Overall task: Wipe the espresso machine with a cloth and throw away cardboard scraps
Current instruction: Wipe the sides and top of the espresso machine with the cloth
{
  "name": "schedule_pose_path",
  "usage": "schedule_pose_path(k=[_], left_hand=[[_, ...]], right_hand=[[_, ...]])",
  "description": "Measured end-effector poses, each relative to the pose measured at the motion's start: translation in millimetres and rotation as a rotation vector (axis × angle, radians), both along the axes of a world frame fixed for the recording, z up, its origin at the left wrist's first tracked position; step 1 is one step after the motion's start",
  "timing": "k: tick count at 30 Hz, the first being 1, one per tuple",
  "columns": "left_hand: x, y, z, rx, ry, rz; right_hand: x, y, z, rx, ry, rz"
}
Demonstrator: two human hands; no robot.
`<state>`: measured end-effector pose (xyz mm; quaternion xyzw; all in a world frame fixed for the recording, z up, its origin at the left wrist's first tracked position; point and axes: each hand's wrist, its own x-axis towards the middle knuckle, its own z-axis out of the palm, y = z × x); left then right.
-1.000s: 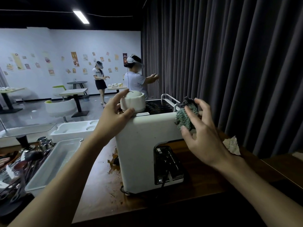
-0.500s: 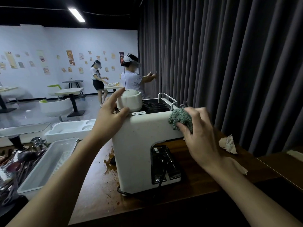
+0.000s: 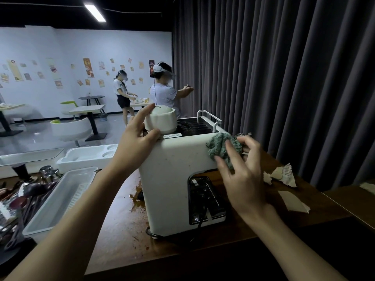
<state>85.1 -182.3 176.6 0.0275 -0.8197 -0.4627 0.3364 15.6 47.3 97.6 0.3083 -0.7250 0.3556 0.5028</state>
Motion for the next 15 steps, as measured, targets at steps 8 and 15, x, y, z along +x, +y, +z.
schedule_pose_path(k=[8,15], left_hand=[[-4.0,-2.4,-2.2,0.013,0.019,-0.005],[-5.4,-4.1,-3.8,-0.004,0.02,-0.014]], right_hand=[[15.8,-17.6,-20.7,0.049,0.065,-0.007],[3.8,-9.5,0.9,-0.088,0.029,-0.002]])
